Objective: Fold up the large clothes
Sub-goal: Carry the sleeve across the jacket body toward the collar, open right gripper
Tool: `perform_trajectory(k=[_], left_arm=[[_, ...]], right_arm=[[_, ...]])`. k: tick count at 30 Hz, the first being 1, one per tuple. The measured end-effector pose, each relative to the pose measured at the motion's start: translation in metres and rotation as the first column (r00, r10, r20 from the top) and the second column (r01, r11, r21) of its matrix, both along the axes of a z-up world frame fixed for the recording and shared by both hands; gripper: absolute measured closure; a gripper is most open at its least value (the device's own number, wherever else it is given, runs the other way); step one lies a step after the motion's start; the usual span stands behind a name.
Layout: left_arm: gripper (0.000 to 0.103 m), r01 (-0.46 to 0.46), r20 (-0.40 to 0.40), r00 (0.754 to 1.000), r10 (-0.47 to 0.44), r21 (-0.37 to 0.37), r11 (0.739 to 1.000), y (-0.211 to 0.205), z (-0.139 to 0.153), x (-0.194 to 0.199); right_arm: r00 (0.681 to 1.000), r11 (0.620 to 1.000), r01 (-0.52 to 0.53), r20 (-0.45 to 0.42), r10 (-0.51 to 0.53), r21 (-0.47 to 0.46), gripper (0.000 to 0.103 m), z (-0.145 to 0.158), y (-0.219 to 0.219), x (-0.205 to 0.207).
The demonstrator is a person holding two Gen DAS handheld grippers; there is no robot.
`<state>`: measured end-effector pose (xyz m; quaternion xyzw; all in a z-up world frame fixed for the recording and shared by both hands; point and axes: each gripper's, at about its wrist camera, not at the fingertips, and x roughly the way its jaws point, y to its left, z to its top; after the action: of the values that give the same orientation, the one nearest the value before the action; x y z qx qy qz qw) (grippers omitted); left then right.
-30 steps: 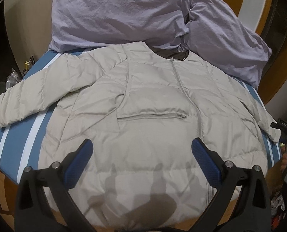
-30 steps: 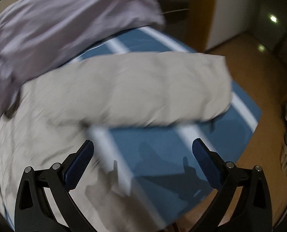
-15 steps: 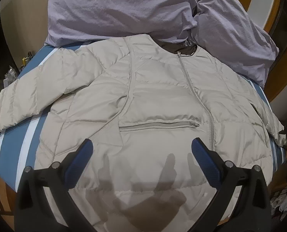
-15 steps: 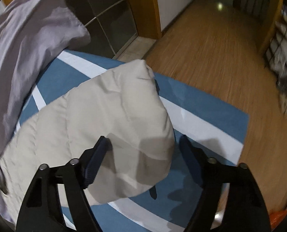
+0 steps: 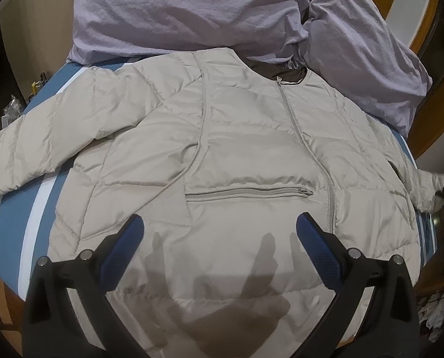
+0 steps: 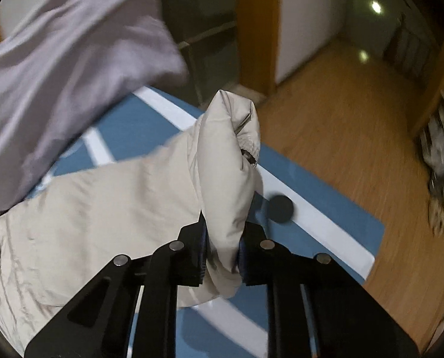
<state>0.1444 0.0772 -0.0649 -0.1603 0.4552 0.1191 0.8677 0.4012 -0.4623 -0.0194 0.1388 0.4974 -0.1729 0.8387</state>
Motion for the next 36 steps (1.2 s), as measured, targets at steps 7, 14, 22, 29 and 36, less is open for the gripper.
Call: perform_trajectory(k=[7,14,22,29,36], left_arm=[[0.002,-0.026,0.009,1.0,0.027,-0.027,0.999,0.009,-0.002,-0.007],[0.002,-0.079,0.021,0.997,0.08,-0.047,0.996,0.025,-0.002,-0.02],[0.002,-0.156,0.027,0.987,0.157,-0.06,0.986,0.048,-0.003,-0.038],[0.002,-0.206,0.025,0.978,0.208,-0.067,0.976,0.062,-0.005,-0.05],[0.002,-0.244,0.017,0.969,0.246,-0.074,0.967,0.073,-0.009,-0.057]], right_arm=[[0.975,0.975,-0.221,0.044,0.22,0.023,0.086,0.029,0.097,0.031],[0.88,0.875,-0.475,0.033,0.474,0.094,0.086,0.024,0.232,0.041],[0.724,0.714,-0.682,0.009,0.69,0.157,0.086,0.011,0.359,0.018],[0.652,0.624,-0.743,0.05,0.757,0.242,0.086,0.017,0.422,0.006],[0.636,0.586,-0.74,0.059,0.77,0.331,0.086,0.006,0.446,-0.002]])
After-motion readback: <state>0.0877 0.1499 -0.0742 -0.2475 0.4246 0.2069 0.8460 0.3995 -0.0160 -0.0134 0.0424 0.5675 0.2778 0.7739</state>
